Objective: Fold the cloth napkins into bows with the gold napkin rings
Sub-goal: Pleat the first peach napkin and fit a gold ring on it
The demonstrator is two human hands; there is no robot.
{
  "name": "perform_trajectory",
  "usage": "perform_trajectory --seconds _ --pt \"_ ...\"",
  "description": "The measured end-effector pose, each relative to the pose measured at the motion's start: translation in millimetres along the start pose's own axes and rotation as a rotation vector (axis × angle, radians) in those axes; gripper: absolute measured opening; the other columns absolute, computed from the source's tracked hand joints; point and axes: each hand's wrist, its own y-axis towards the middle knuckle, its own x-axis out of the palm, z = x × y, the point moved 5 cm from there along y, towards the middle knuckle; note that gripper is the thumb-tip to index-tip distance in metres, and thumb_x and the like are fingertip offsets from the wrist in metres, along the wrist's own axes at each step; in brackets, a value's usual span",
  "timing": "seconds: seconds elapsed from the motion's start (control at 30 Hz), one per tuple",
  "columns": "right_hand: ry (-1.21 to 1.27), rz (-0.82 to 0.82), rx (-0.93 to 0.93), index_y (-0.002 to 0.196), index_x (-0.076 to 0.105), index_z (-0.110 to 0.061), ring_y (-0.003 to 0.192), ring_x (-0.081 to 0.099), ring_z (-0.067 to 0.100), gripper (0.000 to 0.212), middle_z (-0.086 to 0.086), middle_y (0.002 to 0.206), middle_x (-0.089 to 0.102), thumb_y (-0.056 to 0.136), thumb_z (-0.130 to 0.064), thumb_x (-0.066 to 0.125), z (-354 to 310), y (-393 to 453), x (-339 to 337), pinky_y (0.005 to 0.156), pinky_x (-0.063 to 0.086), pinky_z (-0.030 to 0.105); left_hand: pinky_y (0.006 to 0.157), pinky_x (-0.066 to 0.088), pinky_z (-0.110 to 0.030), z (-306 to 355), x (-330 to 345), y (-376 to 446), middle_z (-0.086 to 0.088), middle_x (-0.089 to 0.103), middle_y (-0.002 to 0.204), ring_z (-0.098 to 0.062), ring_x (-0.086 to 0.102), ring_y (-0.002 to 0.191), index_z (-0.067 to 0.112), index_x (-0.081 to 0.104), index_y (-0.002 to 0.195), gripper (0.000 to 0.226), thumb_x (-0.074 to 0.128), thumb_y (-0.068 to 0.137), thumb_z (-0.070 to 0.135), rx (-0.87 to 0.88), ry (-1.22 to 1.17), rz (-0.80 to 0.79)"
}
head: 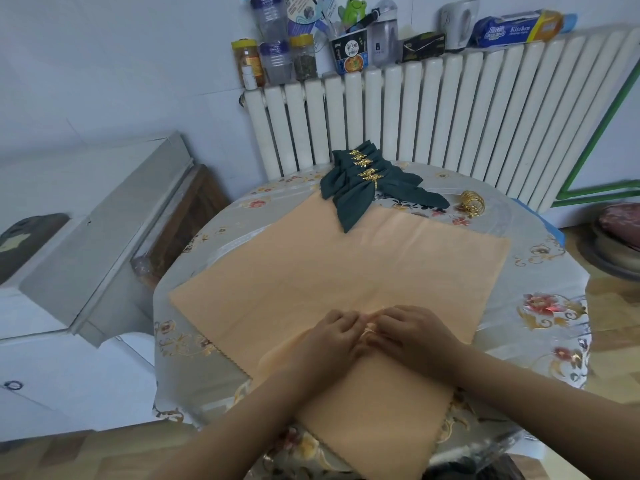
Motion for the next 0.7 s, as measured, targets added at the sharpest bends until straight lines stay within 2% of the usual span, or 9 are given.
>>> perform_trajectory --seconds 0.13,0.27,0.37,0.43,0.53,0.57,0.63,0.7 --pt "0.029 0.010 0.041 0.078 0.064 -0.015 0.065 0.062 0.021 0.029 0.001 0.078 0.067 0.092 -0.037 0.050 0 -2 2 0.054 0.047 0.027 0.084 0.039 -0.027 -8 -3 3 -0.009 0.068 0.103 -0.030 0.059 0.081 0.005 0.066 0.117 0.041 0.047 0.090 0.029 -0.113 -0.203 0.021" --pt "0.040 0.004 0.001 0.109 0.058 -0.028 0.070 0.065 0.019 0.020 -0.003 0.097 0.069 0.091 -0.036 0.053 -2 -6 -1 0.053 0.049 0.026 0.078 0.034 -0.020 -13 -3 7 -0.004 0.067 0.093 -0.028 0.055 0.078 0.015 0.067 0.116 0.036 0.046 0.086 0.021 -0.154 -0.307 0.031" --pt "0.044 0.003 -0.046 0.110 0.058 -0.028 0.074 0.066 0.018 0.022 -0.006 0.106 0.069 0.088 -0.028 0.058 -4 -6 -3 0.054 0.049 0.025 0.080 0.034 -0.016 -20 -7 11 -0.007 0.072 0.100 -0.030 0.060 0.088 0.011 0.070 0.111 0.034 0.055 0.082 0.018 -0.262 -0.370 0.081" --pt "0.052 0.030 -0.026 0.106 0.063 -0.025 0.071 0.067 0.020 0.020 -0.004 0.102 0.070 0.087 -0.024 0.057 -2 -6 -3 0.052 0.051 0.025 0.082 0.035 -0.018 -21 -8 13 -0.012 0.071 0.103 -0.031 0.062 0.094 0.008 0.066 0.118 0.040 0.056 0.080 0.017 -0.287 -0.372 0.080" --pt "0.075 0.042 0.012 0.096 0.072 -0.018 0.069 0.066 0.022 0.022 -0.001 0.096 0.072 0.090 -0.025 0.052 0 -3 0 0.053 0.053 0.027 0.085 0.042 -0.030 -17 -2 12 -0.020 0.063 0.099 -0.035 0.056 0.097 0.005 0.046 0.138 0.052 0.049 0.088 0.020 -0.283 -0.283 -0.011" --pt "0.089 0.045 0.027 0.094 0.073 -0.017 0.070 0.066 0.022 0.025 -0.001 0.094 0.072 0.092 -0.027 0.050 0 -4 0 0.055 0.053 0.026 0.079 0.048 -0.033 -15 0 10 -0.018 0.061 0.094 -0.034 0.056 0.092 0.005 0.045 0.138 0.053 0.046 0.088 0.023 -0.253 -0.213 -0.007" --pt "0.120 0.042 0.064 0.092 0.074 -0.016 0.072 0.066 0.020 0.028 -0.001 0.094 0.072 0.093 -0.029 0.049 1 -3 0 0.060 0.053 0.026 0.063 0.052 -0.028 -7 1 6 -0.008 0.060 0.085 -0.027 0.059 0.080 0.004 0.054 0.130 0.050 0.046 0.085 0.024 -0.183 -0.076 0.010" --pt "0.128 0.027 0.098 0.089 0.074 -0.016 0.072 0.065 0.020 0.024 -0.002 0.093 0.072 0.090 -0.028 0.053 1 -3 1 0.062 0.053 0.026 0.062 0.050 -0.025 -2 2 5 -0.003 0.062 0.084 -0.021 0.061 0.076 0.005 0.062 0.122 0.046 0.054 0.082 0.026 -0.111 0.039 0.035"
